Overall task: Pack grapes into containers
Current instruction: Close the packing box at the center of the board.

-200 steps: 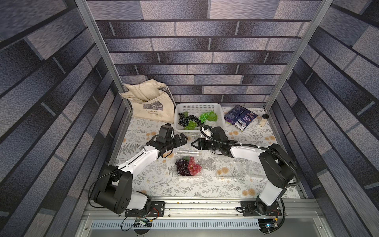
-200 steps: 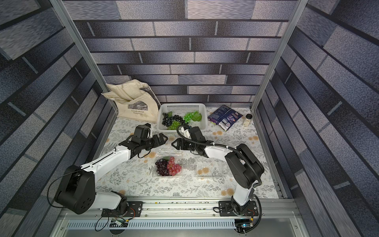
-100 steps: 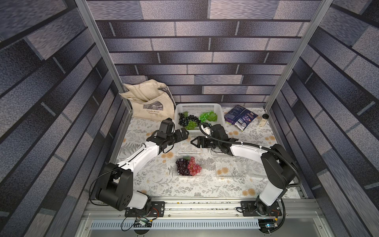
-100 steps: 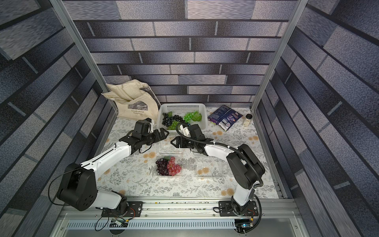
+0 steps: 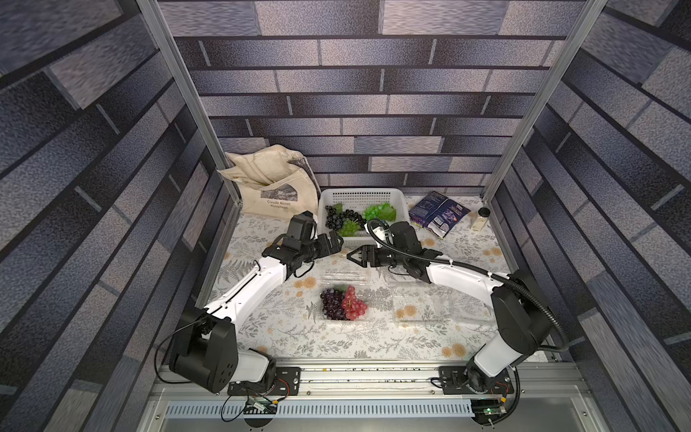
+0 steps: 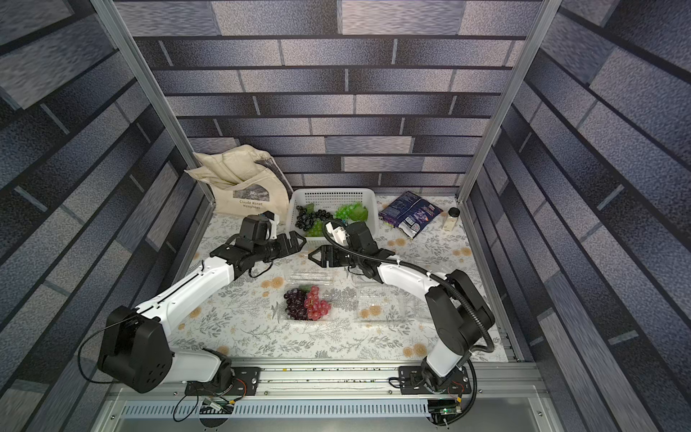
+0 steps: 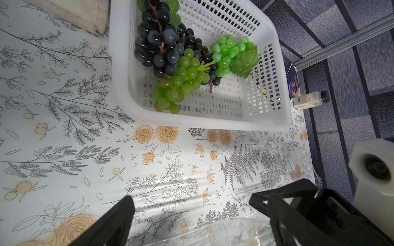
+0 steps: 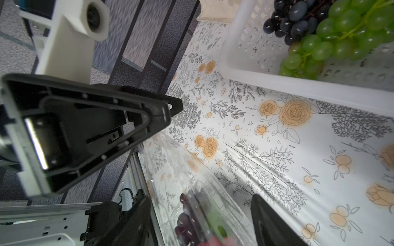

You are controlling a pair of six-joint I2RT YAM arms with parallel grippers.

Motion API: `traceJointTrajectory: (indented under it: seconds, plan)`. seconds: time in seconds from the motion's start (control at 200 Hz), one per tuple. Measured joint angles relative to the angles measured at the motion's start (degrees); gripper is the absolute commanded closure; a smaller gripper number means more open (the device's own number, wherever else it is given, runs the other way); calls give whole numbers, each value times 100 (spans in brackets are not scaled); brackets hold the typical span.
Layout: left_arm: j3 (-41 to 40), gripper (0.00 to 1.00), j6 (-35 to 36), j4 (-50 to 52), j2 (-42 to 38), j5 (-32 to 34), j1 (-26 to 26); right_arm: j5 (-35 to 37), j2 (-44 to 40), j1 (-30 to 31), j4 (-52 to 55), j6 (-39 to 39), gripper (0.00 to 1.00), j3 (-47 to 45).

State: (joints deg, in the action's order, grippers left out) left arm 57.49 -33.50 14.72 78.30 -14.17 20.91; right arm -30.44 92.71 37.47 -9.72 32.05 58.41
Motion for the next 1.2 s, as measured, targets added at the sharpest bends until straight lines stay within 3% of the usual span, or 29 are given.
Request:
traceJointTrajectory:
  seconds: [0.301,0.586,0.952,1.202]
  plan:
    - [-11,5,315,743,-522,2,334,-256,-905,31,118,59,25,-743]
    - [-442,8,352,1346,-1123,74,863,-68,-1362,540,570,46,26,-1110]
    - [-839,8,273,1663,-1303,225,1670,835,-2096,1237,1360,175,29,-1456]
    - [-1019,7,107,1631,-1126,289,2065,1530,-2450,1853,1919,481,37,-1705]
